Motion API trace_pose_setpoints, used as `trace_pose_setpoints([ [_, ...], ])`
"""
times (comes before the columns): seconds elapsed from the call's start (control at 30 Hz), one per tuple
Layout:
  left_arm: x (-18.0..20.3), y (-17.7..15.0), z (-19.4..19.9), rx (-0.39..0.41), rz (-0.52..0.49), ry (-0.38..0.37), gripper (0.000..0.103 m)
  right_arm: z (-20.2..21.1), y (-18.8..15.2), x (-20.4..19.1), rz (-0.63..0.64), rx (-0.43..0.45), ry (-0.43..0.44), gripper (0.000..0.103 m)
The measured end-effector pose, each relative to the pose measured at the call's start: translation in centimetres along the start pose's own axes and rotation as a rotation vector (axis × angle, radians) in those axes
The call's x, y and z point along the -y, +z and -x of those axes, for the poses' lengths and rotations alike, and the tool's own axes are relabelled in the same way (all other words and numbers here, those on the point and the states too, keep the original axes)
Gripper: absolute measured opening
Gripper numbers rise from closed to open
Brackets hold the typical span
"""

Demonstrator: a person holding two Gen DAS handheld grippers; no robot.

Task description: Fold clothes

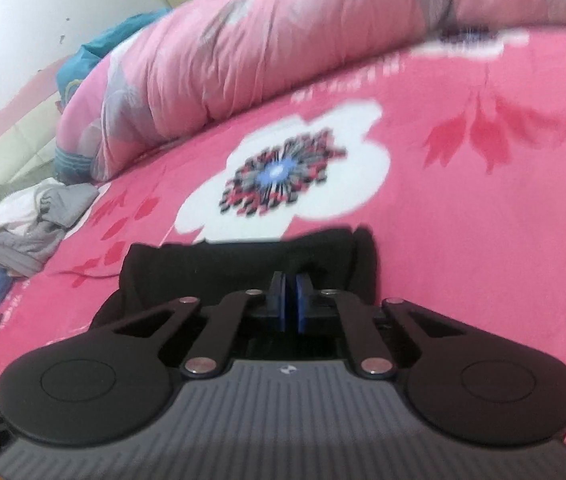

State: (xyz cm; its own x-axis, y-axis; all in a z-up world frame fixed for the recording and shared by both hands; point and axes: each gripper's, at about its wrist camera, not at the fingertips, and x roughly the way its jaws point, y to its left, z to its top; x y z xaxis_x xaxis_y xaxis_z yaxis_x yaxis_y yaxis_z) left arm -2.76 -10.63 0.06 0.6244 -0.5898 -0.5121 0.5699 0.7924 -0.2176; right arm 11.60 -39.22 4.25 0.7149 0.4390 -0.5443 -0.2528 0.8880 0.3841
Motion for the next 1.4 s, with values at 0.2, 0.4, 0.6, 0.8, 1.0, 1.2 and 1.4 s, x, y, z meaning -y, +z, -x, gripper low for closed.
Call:
trace_pose_setpoints([
  [0.2, 0.0, 0.0, 0.0, 0.002, -0.004, 0.003, 0.052, 1.2, -0.2, -2.2, 0.210, 0.113, -0.159, 0.003],
  [0.4, 0.0, 0.0, 0.0, 0.002, -0.007, 0.005, 0.052, -1.9, -1.5, -1.6, 0.326, 0.044, -0.225, 0.003],
  [0.6, 0.0, -0.1, 0.0, 0.002, -0.010, 0.007, 0.052, -1.8, -1.4, -1.9, 0.348, 0.051, -0.289, 0.014],
  [0.8, 0.0, 0.0, -0.1, 0.001, -0.014, 0.010, 0.052, 2.2, -0.6, -2.2, 0.321, 0.111, -0.322, 0.022],
  [1.0, 0.1, 0.0, -0.1, 0.000, -0.018, 0.013, 0.052, 7.7, -3.0, -4.9, 0.387, 0.111, -0.068, 0.022],
  [1.2, 0.1, 0.1, 0.1, -0.001, -0.016, 0.016, 0.052, 8.4, -9.5, -3.2, 0.373, -0.046, -0.125, 0.018],
  [1.4, 0.9, 0.7, 3.0, 0.038, -0.041, 0.058, 0.058, 14.5, -8.1, -3.0, 0.175, 0.109, -0.237, 0.012],
])
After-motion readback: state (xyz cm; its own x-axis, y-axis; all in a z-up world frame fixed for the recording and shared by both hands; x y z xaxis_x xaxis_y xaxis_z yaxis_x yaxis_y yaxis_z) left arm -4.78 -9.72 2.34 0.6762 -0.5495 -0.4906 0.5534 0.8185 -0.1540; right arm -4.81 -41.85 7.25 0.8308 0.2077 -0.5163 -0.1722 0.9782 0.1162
